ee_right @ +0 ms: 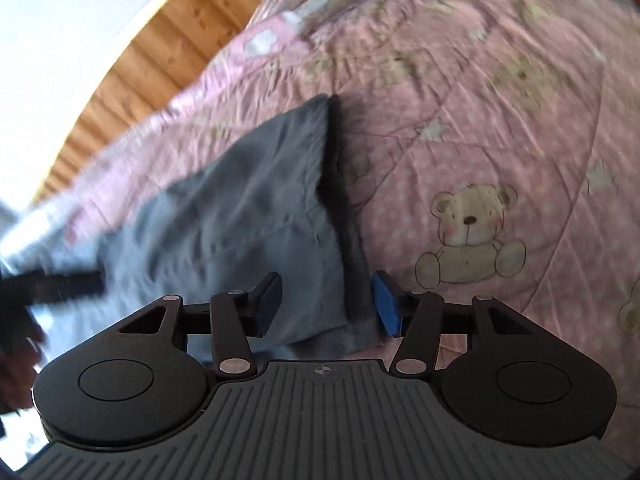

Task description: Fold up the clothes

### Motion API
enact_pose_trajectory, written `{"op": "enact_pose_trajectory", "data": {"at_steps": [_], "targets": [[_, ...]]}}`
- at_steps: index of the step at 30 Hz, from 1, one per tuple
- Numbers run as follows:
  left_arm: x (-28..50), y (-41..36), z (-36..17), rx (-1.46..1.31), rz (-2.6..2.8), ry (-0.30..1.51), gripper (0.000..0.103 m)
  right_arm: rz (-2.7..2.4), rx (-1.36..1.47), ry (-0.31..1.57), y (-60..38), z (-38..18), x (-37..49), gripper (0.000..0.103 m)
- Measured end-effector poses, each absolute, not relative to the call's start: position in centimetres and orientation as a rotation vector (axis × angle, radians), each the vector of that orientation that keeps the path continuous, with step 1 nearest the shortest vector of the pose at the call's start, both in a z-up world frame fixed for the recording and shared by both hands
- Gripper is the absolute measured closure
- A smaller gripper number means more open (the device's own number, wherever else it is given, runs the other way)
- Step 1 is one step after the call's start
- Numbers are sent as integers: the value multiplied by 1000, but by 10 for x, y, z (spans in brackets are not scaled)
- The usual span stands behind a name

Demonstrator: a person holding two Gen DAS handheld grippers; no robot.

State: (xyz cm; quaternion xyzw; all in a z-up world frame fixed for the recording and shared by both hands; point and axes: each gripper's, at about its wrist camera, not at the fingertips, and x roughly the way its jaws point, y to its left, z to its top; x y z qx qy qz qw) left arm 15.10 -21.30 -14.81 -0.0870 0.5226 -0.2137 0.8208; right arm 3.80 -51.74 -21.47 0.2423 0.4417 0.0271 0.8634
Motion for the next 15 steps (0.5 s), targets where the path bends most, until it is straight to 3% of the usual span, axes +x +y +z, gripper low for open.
{"op": "enact_pose_trajectory", "data": {"at_steps": [1,4,8,12,13,15], "targets": [[158,-235,-143,-179,-503,1109,7,29,456,934,-512,-213,39,75],[174,-297,-131,-129,-619,1109,4,-20,336,912,-500,-203,34,100],[178,-366,-140,24,-698,1126,2,-23,315,896,-492,-200,29,97],[175,-408,-157,150,-703,1155,2,-66,407,879,-496,-212,24,72],[174,-415,-162,176,-695,1164,3,-59,430,863,-497,-213,23,71],[171,-425,-171,223,-678,1179,3,-18,424,804,-490,-203,16,94]]}}
